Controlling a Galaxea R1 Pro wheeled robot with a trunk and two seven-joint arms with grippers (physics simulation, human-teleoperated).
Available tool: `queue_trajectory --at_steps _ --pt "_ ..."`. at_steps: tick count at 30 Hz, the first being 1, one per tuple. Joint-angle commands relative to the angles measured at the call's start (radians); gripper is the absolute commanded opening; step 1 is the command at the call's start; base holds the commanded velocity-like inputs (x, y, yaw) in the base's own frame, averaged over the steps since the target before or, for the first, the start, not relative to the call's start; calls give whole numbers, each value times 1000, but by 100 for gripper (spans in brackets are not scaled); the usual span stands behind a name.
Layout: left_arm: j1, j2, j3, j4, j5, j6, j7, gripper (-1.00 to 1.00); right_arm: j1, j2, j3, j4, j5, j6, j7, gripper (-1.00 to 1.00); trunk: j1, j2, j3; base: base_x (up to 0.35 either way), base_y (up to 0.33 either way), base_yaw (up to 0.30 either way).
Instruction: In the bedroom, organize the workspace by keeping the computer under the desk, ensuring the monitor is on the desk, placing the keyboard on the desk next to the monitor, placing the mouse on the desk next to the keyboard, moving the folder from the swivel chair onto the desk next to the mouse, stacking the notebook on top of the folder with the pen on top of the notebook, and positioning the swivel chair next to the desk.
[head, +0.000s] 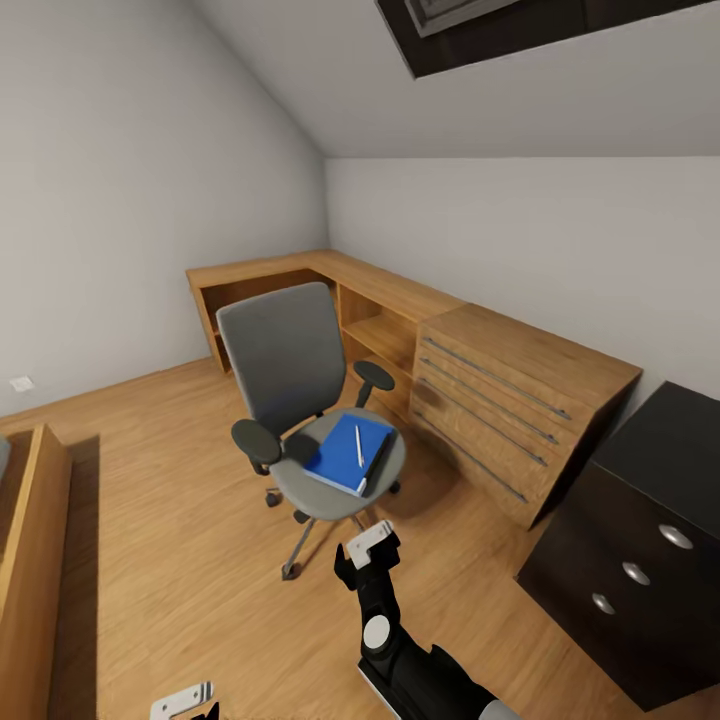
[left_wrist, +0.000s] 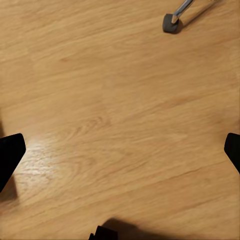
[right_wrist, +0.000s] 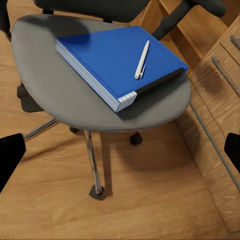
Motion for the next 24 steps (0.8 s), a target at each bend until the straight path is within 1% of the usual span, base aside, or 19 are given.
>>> queue_trajectory --at_steps 1,8,11,12,14,18,21,24 --pt "0 0 2 -2 7 6 2 100 -1 0 4 -1 2 8 -8 100 0 -1 -1 0 0 62" --pt "-1 1 3 -2 7 6 2 100 -1 0 4 -3 2 8 -15 100 0 -1 -1 0 0 14" --pt "-1 6 6 -1 11 6 3 100 -1 0 4 -1 3 -51 -13 100 0 -1 -1 200 168 1" --pt "-1 8 8 -2 12 6 3 100 -1 0 3 1 0 -93 -10 100 0 -1 -1 232 195 0" --pt "-1 9 11 -2 13 6 3 100 -1 0 2 1 -2 -105 -9 100 0 -1 -1 236 198 0" --pt "-1 23 29 -2 17 7 3 100 -1 0 -3 2 -6 -121 -5 100 0 -1 -1 249 201 0" --pt "-1 35 39 -2 31 8 1 100 -1 0 -7 2 -10 -125 2 100 0 -1 -1 257 198 0" --pt "-1 48 44 -2 61 9 0 100 -1 0 -17 3 -21 -127 20 100 0 -1 -1 262 194 0"
